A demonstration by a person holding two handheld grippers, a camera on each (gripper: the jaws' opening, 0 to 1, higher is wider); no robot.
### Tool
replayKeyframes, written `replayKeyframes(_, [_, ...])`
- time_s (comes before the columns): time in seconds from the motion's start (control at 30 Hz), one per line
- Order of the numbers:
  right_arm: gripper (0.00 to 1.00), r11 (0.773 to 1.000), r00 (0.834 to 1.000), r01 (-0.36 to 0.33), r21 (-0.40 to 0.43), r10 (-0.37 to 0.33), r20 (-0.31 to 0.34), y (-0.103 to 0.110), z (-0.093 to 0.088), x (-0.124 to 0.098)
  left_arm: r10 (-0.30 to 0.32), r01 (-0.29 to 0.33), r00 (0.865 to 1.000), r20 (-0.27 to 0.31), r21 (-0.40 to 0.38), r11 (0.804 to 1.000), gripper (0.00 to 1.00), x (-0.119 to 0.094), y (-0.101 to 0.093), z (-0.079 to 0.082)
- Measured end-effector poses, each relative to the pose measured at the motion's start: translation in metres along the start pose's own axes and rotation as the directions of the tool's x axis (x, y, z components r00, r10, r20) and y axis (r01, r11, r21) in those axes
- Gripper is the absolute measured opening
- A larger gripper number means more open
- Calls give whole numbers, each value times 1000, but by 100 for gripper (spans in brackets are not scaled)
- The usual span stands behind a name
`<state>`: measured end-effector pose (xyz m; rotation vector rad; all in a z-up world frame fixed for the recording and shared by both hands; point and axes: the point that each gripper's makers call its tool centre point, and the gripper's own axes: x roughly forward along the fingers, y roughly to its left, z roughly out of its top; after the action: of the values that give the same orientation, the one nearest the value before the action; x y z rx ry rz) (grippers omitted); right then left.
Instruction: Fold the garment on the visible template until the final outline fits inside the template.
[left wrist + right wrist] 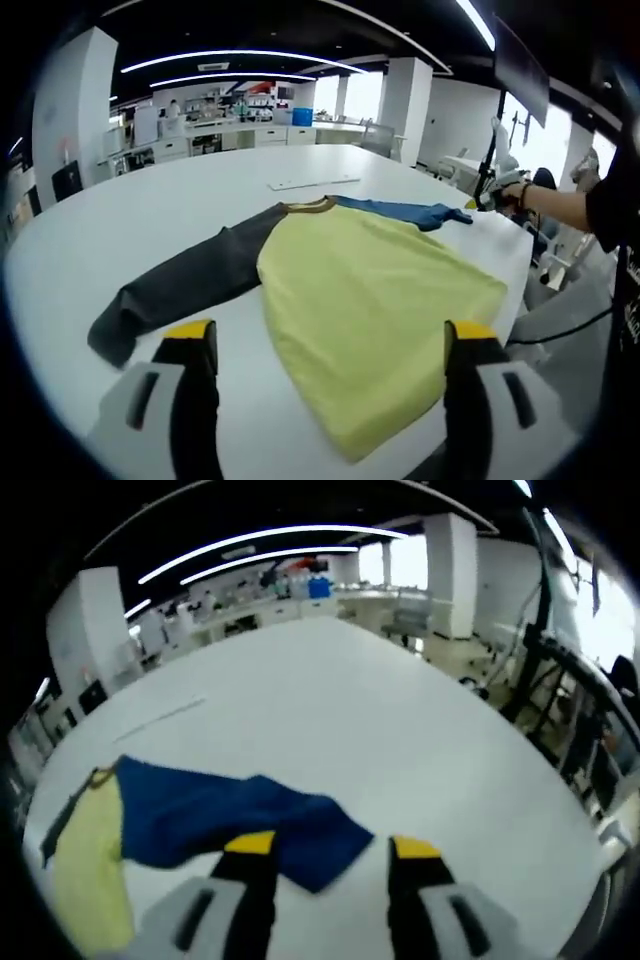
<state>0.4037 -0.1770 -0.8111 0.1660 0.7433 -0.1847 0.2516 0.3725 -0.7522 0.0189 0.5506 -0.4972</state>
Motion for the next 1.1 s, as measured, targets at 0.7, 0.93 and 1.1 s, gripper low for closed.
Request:
replayKeyframes(0.7, [20, 986, 988, 142, 86, -147, 52, 5, -25, 9, 0, 0, 1000, 0, -12, 1000, 86, -3, 4, -3])
replayKeyframes(0.93, [23, 978, 981, 181, 104, -187, 50, -2, -27, 15, 7, -7, 1000, -12, -8, 1000, 85, -5, 6, -7])
replayKeyframes(1.1, [19, 975, 982, 170, 140, -180, 59, 0, -27, 18, 12, -12, 1000, -9, -8, 1000, 85, -6, 8, -7])
